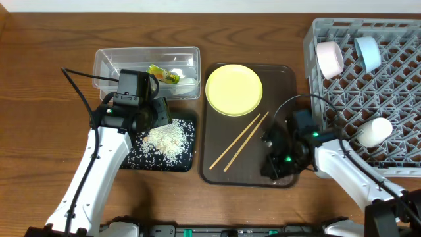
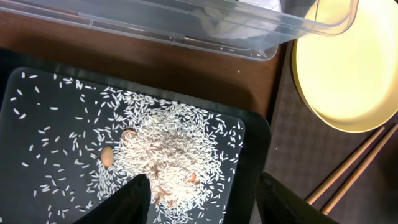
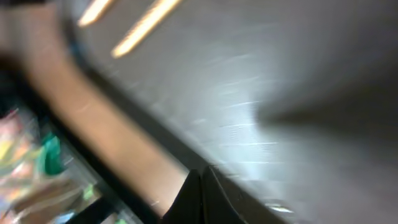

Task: Sort waste into correct bins and load items into the dishwasher rack
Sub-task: 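Reach the right gripper to the chopsticks on the brown tray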

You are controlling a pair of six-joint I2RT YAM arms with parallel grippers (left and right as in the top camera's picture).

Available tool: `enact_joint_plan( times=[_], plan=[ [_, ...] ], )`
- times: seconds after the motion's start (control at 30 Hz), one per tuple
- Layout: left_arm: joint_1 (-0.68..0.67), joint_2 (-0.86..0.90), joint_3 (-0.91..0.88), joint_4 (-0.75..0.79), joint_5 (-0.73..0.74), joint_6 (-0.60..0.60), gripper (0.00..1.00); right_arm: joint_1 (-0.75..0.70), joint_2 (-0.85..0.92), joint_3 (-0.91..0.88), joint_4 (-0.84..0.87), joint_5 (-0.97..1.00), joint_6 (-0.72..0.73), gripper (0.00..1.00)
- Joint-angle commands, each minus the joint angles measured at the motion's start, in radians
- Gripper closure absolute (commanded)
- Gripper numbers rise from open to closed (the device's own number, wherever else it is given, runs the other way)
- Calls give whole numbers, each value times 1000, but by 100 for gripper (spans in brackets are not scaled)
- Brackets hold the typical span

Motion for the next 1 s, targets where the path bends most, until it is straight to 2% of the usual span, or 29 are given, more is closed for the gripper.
enact_joint_plan(
  times=[0.0,0.53,0.8,0.97],
  plan=[
    [4,-13,4,-2,-12,20,43,53,1,-2,-21,-146,-59,99],
    [4,-13,4,-2,-12,20,43,262,3,-5,-52,29,171,99],
    [4,-13,4,-2,-12,20,43,269,3,-6,-57,145,280,99],
    [4,-13,4,-2,-12,20,43,269,10,-11,-64,143,309,99]
  ],
)
